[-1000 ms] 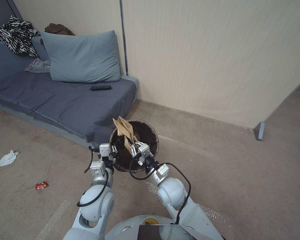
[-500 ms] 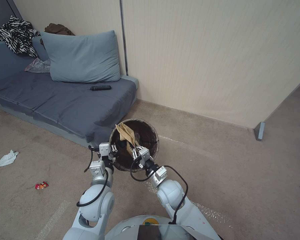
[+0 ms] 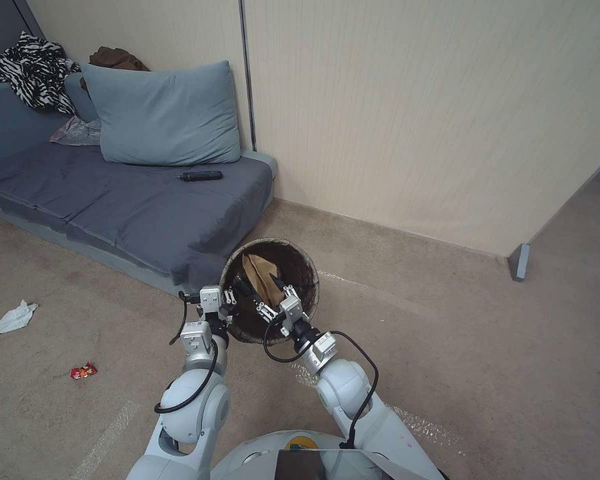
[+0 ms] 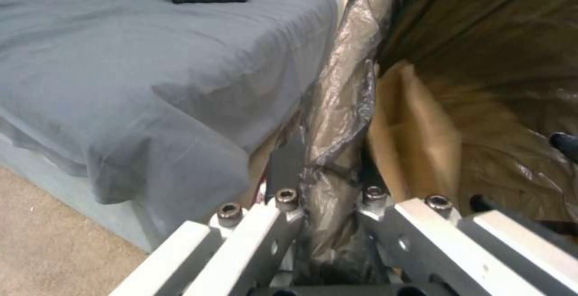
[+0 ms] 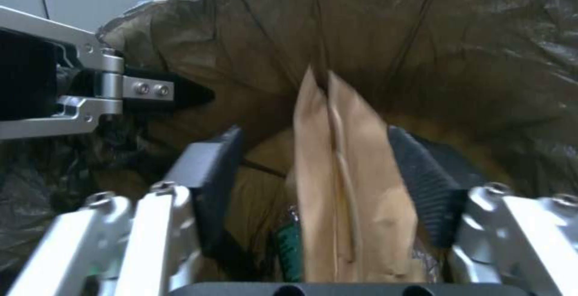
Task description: Pick up the trash bin, then pick up the garbage from the floor and place it into the trash bin.
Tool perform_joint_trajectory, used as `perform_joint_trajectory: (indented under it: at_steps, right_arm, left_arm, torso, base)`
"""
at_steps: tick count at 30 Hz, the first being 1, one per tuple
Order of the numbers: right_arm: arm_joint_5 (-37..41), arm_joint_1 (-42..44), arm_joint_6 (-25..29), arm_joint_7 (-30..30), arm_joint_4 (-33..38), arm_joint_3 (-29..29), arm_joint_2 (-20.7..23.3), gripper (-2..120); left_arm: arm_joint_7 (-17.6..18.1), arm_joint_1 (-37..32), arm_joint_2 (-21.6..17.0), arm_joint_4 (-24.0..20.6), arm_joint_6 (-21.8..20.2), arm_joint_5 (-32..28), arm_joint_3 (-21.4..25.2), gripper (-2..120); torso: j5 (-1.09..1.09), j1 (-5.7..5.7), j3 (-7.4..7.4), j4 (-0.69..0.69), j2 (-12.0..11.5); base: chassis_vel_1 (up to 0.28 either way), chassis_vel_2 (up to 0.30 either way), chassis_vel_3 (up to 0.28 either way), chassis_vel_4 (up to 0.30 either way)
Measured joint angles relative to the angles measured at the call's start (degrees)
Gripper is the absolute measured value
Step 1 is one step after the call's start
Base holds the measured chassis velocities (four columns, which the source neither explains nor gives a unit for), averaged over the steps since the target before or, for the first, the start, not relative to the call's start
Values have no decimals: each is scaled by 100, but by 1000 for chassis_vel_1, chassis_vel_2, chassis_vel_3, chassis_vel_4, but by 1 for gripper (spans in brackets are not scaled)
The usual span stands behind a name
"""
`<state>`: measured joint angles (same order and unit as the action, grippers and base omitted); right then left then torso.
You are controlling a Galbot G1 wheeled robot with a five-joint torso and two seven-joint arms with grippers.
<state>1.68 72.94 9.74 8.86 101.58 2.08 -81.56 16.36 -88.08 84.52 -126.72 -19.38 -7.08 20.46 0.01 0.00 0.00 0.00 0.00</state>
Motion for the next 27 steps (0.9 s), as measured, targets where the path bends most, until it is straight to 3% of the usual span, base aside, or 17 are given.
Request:
perform_joint_trajectory:
  at_steps: [5,8,11,27]
  right_arm:
    - [-29,25,45,12,-2,4,16,78]
    - [-37,39,63,29,37,39,57,94]
    - [-40,40,65,34,44,51,56,99]
    - [-304,321,227,-45,688,276,17,100]
  left_arm:
    - [-2,-1,1,6,0,7,-12,2]
    - [-3,3,-5,2,-4,11,-11,2]
    - [-4,16,-15,0,-10,11,-8,2]
    - [-8,32,-21,24,-20,-2,28,2]
  torso:
    - [0,0,0,0,0]
    - [-1,0,0,0,0]
    - [-1,0,0,0,0]
    - [-1,0,0,0,0]
  base:
    - [0,0,0,0]
    - [0,0,0,0]
    - [0,0,0,0]
    - [0,0,0,0]
